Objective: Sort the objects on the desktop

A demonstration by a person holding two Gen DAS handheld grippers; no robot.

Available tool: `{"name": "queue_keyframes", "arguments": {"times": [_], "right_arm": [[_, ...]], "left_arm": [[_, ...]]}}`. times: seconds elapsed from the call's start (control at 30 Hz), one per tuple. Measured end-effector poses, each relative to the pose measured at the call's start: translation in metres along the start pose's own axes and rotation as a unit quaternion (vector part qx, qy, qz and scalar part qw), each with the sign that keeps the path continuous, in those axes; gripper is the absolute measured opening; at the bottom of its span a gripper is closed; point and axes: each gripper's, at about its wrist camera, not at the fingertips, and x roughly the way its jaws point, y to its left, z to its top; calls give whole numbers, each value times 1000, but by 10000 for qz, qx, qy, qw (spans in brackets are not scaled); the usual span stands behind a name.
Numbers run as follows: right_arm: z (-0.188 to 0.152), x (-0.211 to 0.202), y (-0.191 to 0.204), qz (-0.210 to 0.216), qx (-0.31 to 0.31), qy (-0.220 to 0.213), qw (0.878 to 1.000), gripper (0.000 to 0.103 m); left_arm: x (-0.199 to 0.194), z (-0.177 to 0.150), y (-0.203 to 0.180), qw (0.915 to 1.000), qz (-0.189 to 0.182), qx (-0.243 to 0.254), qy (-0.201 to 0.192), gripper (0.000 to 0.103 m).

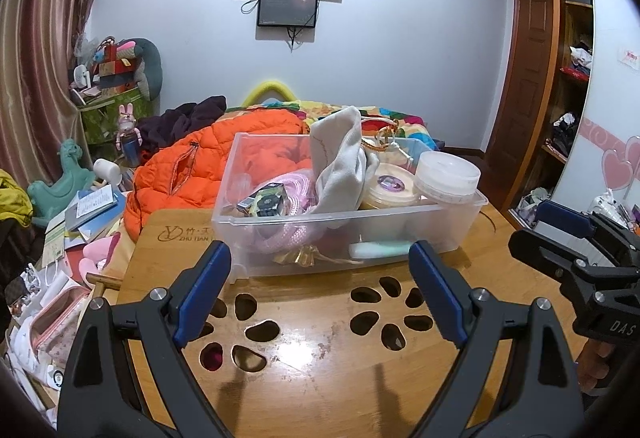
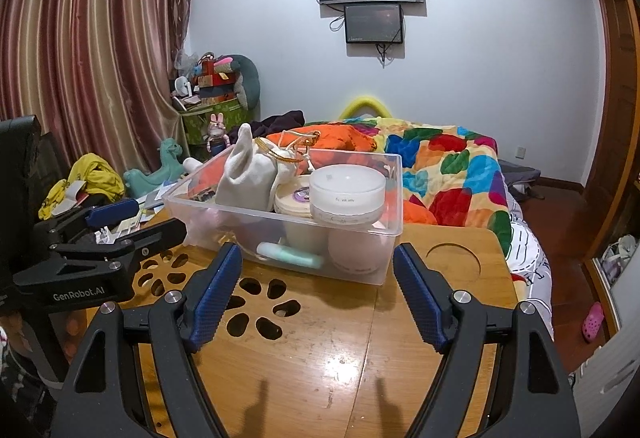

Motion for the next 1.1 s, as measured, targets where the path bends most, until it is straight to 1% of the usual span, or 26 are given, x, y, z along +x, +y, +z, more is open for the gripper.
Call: {"name": "queue_keyframes", "arguments": {"times": [0.37, 0.43, 0.53, 0.57, 0.9, 1.03, 1.1], "right_arm": [[-1, 4, -2, 69, 93, 75, 9999, 75], [-2, 5, -2, 80, 114, 85, 9999, 75], [-2, 6, -3, 119, 160, 100, 9998, 75], [-2, 6, -3, 131, 173, 107, 9997, 75], [-4, 9, -3, 184, 220, 159, 9995, 76], [-5, 10, -3, 200, 243, 181, 9993, 76], [-5, 10, -3, 211, 251, 191, 9993, 76]], "left_arm": [[-2, -1, -2, 9999, 61, 87, -135, 91], [-1, -1, -2, 9999, -42, 51, -103, 91], [2, -1, 0, 9997, -248, -16, 65, 91], [3, -2, 0, 9996, -257, -44, 67, 91], [-1, -3, -2, 9999, -106, -22, -90, 91], [-5, -3, -5, 9996, -166, 102, -209, 91], [-5, -2, -8, 9996, -143, 182, -190, 92]]}}
